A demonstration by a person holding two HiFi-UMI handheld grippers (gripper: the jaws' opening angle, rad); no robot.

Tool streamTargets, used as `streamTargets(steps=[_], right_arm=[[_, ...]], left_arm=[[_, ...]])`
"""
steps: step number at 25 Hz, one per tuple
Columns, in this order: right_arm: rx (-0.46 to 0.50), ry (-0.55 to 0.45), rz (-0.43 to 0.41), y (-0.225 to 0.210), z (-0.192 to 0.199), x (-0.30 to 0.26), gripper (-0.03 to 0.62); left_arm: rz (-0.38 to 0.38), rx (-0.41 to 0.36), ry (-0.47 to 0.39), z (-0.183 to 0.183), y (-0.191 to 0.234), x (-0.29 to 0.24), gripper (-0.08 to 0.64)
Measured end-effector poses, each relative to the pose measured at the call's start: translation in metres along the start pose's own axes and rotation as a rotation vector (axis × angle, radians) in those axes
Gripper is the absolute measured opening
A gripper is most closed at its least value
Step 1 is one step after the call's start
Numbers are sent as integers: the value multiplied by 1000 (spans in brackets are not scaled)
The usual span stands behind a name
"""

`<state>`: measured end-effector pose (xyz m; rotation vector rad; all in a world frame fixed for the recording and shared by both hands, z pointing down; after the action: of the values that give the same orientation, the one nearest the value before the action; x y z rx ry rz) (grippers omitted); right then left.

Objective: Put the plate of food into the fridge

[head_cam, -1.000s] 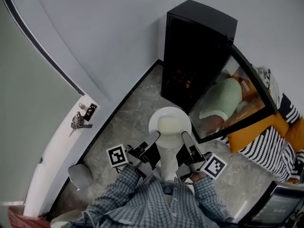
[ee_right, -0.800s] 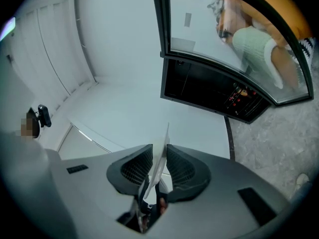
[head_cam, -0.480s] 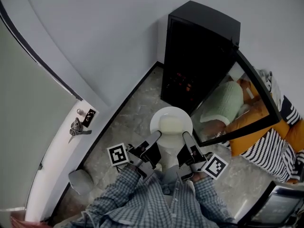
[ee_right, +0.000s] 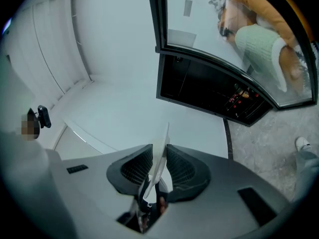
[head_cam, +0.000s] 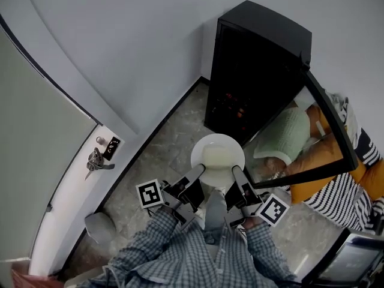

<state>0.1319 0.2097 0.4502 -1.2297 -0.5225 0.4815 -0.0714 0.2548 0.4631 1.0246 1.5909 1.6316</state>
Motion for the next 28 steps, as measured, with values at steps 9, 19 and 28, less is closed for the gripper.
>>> streamTargets(steps=[9,19,28], right_arm=[[6,52,-18,-10,-35,-38,92],[-4,94,-33,-22,-93,-71,92],[-10,124,-29,-33,-132,-92,92]], left_arm=[[3,-7,-46,-26,-1,-33,75],[4,-21,-92,-44,-3,-90,75],[-13,-28,-130,-52,-2,-128,75]])
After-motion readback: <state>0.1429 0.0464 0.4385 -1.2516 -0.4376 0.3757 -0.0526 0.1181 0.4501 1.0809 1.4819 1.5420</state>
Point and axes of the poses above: the fingertips, and each gripper's own axes: x backward along the fingers, y to its left, z out of its underside, the point moved 8 cm from there along x, backward along the fingers, and after that the axes turned 6 degrees about -z, right-handed, at the moved point
